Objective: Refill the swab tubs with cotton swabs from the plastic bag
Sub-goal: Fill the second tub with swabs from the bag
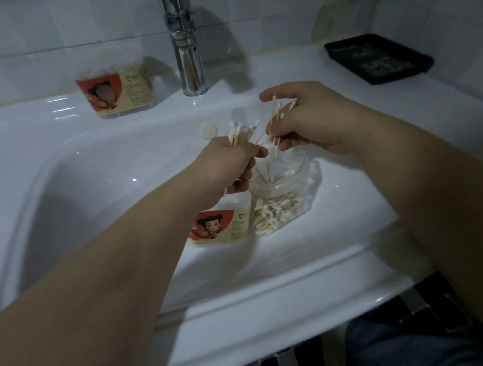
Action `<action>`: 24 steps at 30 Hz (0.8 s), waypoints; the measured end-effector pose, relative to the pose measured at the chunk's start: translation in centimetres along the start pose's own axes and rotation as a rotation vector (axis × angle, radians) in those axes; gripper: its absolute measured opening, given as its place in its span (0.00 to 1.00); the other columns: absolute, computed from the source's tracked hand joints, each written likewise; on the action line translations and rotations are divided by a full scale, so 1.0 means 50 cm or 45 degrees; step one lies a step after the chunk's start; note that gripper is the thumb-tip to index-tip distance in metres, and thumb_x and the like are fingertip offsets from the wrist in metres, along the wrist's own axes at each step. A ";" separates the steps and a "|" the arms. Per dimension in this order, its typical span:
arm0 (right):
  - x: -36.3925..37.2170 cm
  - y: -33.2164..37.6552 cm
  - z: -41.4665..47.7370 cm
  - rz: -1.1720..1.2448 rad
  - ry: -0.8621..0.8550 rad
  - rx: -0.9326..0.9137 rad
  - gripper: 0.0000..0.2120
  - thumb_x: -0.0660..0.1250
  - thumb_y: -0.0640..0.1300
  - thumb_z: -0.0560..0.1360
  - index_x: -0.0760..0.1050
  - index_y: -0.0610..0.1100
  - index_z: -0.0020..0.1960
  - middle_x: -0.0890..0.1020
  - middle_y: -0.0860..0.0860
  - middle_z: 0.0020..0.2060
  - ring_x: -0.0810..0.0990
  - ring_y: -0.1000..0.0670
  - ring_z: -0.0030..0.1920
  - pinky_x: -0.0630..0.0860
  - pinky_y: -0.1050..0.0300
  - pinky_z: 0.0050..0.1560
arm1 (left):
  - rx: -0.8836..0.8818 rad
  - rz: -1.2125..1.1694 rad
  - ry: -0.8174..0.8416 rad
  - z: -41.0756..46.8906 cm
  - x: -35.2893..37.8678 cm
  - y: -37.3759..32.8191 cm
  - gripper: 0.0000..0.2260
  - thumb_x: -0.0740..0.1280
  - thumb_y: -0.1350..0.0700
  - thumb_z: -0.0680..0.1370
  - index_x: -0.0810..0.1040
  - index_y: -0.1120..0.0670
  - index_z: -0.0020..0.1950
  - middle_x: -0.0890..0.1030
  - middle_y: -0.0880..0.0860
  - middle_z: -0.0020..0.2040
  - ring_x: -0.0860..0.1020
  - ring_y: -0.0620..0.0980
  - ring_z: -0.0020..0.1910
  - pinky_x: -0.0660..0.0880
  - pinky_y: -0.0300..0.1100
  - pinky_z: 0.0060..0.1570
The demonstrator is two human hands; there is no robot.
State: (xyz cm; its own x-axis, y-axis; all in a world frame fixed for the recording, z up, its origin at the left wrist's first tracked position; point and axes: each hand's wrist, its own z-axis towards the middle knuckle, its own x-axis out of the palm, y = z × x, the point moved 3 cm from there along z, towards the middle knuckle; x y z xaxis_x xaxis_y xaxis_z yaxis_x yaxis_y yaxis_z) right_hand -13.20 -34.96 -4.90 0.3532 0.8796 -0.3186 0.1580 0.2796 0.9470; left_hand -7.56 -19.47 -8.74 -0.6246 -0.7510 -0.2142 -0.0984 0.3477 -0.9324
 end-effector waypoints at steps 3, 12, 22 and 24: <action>0.003 -0.002 -0.001 -0.002 0.010 0.008 0.25 0.71 0.27 0.73 0.78 0.48 0.64 0.85 0.35 0.45 0.84 0.45 0.36 0.83 0.56 0.42 | -0.013 -0.032 -0.030 0.003 -0.001 0.002 0.08 0.65 0.50 0.82 0.76 0.54 0.47 0.72 0.50 0.37 0.71 0.46 0.30 0.73 0.41 0.34; 0.032 -0.009 -0.011 -0.129 0.241 0.001 0.33 0.69 0.22 0.71 0.74 0.45 0.72 0.85 0.40 0.42 0.87 0.42 0.45 0.85 0.55 0.46 | 0.152 -0.011 -0.043 0.000 -0.002 -0.005 0.11 0.72 0.46 0.78 0.79 0.54 0.46 0.72 0.54 0.37 0.69 0.50 0.34 0.69 0.47 0.40; 0.038 -0.009 -0.015 -0.180 0.224 0.027 0.36 0.75 0.27 0.69 0.71 0.43 0.74 0.85 0.38 0.46 0.88 0.42 0.43 0.85 0.53 0.49 | 0.234 -0.014 -0.206 0.011 -0.014 -0.003 0.09 0.73 0.52 0.77 0.84 0.58 0.49 0.78 0.51 0.34 0.74 0.46 0.30 0.72 0.38 0.30; 0.030 -0.009 -0.011 -0.142 0.174 0.052 0.35 0.76 0.28 0.70 0.72 0.43 0.74 0.85 0.37 0.48 0.88 0.44 0.42 0.85 0.52 0.50 | 0.219 -0.018 -0.228 0.010 -0.015 -0.006 0.09 0.69 0.52 0.81 0.82 0.57 0.50 0.79 0.49 0.34 0.73 0.44 0.27 0.68 0.33 0.24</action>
State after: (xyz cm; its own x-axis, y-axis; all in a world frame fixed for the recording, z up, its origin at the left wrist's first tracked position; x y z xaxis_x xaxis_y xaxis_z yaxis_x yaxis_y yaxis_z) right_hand -13.27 -33.55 -5.77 0.2032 0.8890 -0.4104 0.2276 0.3647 0.9029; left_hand -6.66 -19.29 -8.45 -0.4750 -0.8481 -0.2349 0.0368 0.2475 -0.9682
